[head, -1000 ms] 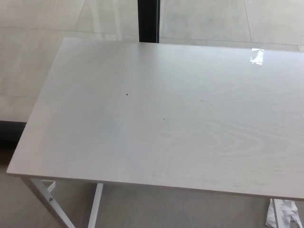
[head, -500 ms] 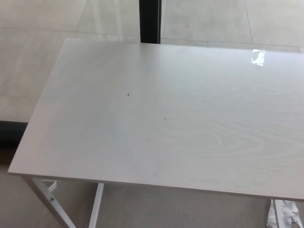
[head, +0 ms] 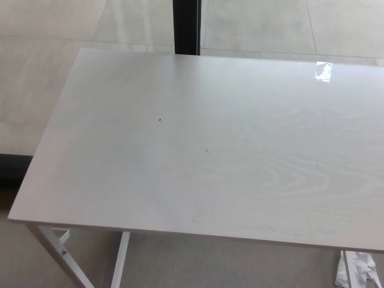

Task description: The robot uses both its hands to grab the left and right ends of a football kept in the middle of the desk infront of it, lifts it up and places it in the palm of a person

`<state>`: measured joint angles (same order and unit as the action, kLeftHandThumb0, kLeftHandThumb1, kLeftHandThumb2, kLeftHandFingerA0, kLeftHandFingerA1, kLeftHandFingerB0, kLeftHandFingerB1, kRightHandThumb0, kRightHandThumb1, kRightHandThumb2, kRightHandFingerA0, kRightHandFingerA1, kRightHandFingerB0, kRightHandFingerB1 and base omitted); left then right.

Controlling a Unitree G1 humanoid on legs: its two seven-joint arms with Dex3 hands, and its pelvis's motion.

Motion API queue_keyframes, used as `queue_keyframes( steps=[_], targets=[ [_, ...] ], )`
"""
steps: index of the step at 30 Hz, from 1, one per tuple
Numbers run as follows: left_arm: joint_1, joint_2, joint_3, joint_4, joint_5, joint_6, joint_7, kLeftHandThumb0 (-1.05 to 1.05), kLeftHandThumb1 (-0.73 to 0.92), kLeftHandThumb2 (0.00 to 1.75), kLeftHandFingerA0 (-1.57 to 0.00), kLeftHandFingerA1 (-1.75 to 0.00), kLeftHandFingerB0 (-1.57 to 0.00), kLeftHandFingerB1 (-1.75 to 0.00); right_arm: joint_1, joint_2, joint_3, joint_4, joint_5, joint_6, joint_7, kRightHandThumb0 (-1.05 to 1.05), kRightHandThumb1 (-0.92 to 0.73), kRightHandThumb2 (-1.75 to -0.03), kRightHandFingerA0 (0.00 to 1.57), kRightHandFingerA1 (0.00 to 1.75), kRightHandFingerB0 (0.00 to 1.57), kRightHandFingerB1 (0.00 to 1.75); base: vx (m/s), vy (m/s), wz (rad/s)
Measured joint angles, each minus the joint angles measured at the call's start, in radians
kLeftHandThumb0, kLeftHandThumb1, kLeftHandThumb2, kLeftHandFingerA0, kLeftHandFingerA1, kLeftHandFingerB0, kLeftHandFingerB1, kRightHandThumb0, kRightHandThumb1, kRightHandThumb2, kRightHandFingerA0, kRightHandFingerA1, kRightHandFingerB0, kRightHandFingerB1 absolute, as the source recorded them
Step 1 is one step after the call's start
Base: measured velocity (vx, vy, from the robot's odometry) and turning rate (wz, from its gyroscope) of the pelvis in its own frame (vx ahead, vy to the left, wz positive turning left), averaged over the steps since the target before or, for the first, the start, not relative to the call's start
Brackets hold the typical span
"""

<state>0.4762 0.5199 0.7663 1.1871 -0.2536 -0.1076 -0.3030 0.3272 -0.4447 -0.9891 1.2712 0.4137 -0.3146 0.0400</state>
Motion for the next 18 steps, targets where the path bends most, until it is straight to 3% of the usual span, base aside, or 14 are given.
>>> queue_keyframes(
  steps=[1,2,3,4,6,7,8,10,11,13,14,15,16,18],
  targets=[
    [-0.009,0.003,0.006,0.005,-0.005,-0.003,0.007,-0.37,0.38,0.53,-1.38,-1.56,-0.43,-0.67,-0.01,-0.006,-0.006,0.0,0.008,0.0,-0.001,-0.42,-0.49,-0.58,0.8,1.51,0.3,0.32,0.0,0.0,0.0],
    [-0.026,0.009,0.01,0.017,-0.009,-0.004,0.019,-0.32,0.26,0.74,-1.57,-1.48,-0.41,-0.69,-0.019,-0.019,-0.009,0.001,0.016,0.001,-0.004,-0.43,-0.5,-0.57,0.71,1.45,0.3,0.32,0.0,0.0,0.0],
    [-0.044,0.017,0.011,0.03,-0.012,-0.004,0.034,-0.39,0.39,0.53,-1.08,-1.34,-0.37,-0.65,-0.029,-0.039,-0.015,0.002,0.024,0.003,-0.009,-0.46,-0.51,-0.57,0.72,1.4,0.3,0.32,0.0,0.0,0.0],
    [-0.058,0.023,0.012,0.037,-0.015,-0.004,0.044,-0.45,0.3,0.7,-0.73,-0.95,-0.31,-0.63,-0.04,-0.06,-0.027,0.002,0.033,0.006,-0.018,-0.53,-0.47,-0.73,0.99,1.2,0.23,0.38,0.0,0.0,0.0],
    [-0.074,0.029,0.011,0.041,-0.022,-0.005,0.056,-0.44,0.43,0.54,-0.8,-1.03,-0.33,-0.62,-0.057,-0.093,-0.048,0.003,0.05,0.012,-0.032,-0.5,-0.53,-0.57,0.91,1.32,0.28,0.3,0.0,0.0,0.0],
    [-0.079,0.03,0.01,0.037,-0.027,-0.005,0.057,-0.47,0.47,0.54,-0.74,-1.01,-0.33,-0.63,-0.064,-0.109,-0.064,0.005,0.064,0.019,-0.044,-0.52,-0.46,-0.72,0.94,1.2,0.23,0.39,0.0,0.0,0.0],
    [-0.08,0.03,0.008,0.031,-0.031,-0.005,0.055,-0.51,0.34,0.76,-0.73,-0.93,-0.33,-0.64,-0.065,-0.115,-0.082,0.006,0.078,0.022,-0.051,-0.52,-0.46,-0.7,0.97,1.27,0.26,0.39,0.0,0.0,0.0],
    [-0.076,0.028,0.007,0.02,-0.039,-0.005,0.051,-0.54,0.39,0.79,-0.78,-0.92,-0.44,-0.65,-0.057,-0.109,-0.08,0.015,0.088,0.024,-0.059,-0.4,-0.51,-0.57,0.77,1.39,0.31,0.32,0.0,0.0,0.0],
    [-0.074,0.027,0.006,0.015,-0.042,-0.006,0.048,-0.54,0.38,0.79,-0.79,-0.92,-0.47,-0.67,-0.045,-0.098,-0.058,0.019,0.083,0.02,-0.059,-0.49,-0.44,-0.69,0.83,1.13,0.28,0.39,0.0,0.0,0.0],
    [-0.066,0.022,0.004,0.008,-0.049,-0.012,0.045,-0.54,0.38,0.79,-0.79,-0.92,-0.47,-0.67,-0.017,-0.069,-0.008,0.028,0.073,0.011,-0.058,-0.49,-0.44,-0.69,0.83,1.13,0.28,0.39,0.0,0.0,0.0],
    [-0.064,0.019,0.004,0.007,-0.051,-0.014,0.044,-0.48,0.51,0.55,-0.71,-0.95,-0.54,-0.62,-0.01,-0.063,0.004,0.032,0.071,0.009,-0.058,-0.4,-0.52,-0.56,0.61,0.39,0.36,0.33,0.0,0.0,0.0],
    [-0.061,0.015,0.006,0.006,-0.055,-0.019,0.044,-0.48,0.51,0.55,-0.71,-0.95,-0.54,-0.62,-0.005,-0.058,0.013,0.034,0.069,0.005,-0.058,-0.4,-0.52,-0.56,0.61,0.39,0.36,0.33,0.0,0.0,0.0],
    [-0.063,0.009,0.013,0.005,-0.062,-0.028,0.045,-0.57,0.41,0.81,-0.75,-0.93,-0.5,-0.67,-0.008,-0.058,0.014,0.034,0.071,0.0,-0.056,-0.42,-0.5,-0.56,0.49,0.36,0.37,0.33,0.0,0.0,0.0],
    [-0.077,-0.007,0.03,-0.002,-0.076,-0.049,0.046,-0.51,0.39,0.82,-0.73,-0.93,-0.46,-0.66,-0.02,-0.058,0.016,0.031,0.075,-0.018,-0.049,-0.41,-0.51,-0.56,0.48,0.36,0.37,0.33,0.0,0.0,0.0]
  ],
)
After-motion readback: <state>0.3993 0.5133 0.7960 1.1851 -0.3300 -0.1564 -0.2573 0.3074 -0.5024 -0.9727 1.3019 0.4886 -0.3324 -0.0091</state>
